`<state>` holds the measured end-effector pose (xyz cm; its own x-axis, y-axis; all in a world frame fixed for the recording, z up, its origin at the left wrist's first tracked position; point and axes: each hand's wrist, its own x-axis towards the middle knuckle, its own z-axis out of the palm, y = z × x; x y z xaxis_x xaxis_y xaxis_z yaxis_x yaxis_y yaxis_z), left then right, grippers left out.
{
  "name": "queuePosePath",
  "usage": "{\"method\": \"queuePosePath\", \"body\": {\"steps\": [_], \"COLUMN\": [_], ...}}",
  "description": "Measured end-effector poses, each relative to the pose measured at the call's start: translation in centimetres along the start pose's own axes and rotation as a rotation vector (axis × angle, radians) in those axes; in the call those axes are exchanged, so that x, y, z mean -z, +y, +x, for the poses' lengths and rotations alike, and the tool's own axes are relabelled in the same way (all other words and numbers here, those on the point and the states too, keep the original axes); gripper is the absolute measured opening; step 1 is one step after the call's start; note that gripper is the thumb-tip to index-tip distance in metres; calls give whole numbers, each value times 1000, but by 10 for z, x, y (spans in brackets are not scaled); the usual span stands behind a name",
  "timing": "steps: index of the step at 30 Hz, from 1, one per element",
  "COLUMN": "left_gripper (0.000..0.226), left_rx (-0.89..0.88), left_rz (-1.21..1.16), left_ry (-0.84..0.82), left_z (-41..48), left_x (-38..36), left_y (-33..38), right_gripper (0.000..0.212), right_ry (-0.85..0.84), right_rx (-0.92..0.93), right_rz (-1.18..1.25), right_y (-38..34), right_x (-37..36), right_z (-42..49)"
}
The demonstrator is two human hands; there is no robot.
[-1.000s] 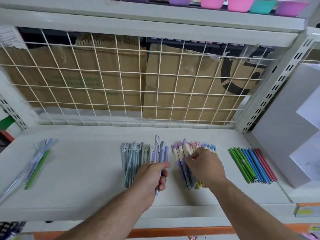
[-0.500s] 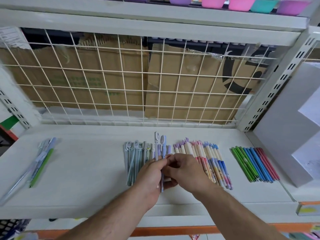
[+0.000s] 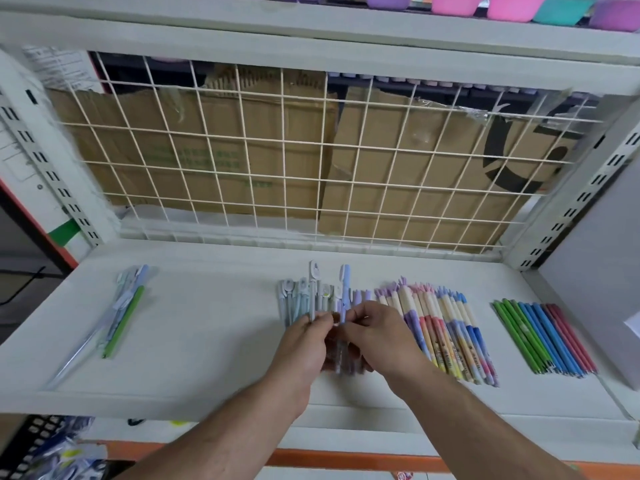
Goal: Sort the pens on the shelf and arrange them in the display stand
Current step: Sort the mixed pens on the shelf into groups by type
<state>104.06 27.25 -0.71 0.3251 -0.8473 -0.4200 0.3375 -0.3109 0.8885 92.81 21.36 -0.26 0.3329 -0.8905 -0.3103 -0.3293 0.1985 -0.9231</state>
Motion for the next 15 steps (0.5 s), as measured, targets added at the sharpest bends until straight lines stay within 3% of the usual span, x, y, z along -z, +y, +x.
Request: {"method": "queuePosePath", "body": {"steps": [6, 10, 15], "left_gripper": [26, 22, 25], "left_rx": [-24, -16, -236], "left_rz": [173, 124, 571], "left_ry": [142, 167, 275], "left_z": [9, 9, 21], "left_x": [15, 17, 30], "left_y": [1, 3, 2], "right_gripper": [7, 9, 7], "right_ry": [5, 20, 50], "right_rx": [-2, -11, -3], "right_rz": [8, 1, -8], "right_y": [4, 6, 6], "right_x": [-10, -9, -7], "right_z": [8, 10, 13]}}
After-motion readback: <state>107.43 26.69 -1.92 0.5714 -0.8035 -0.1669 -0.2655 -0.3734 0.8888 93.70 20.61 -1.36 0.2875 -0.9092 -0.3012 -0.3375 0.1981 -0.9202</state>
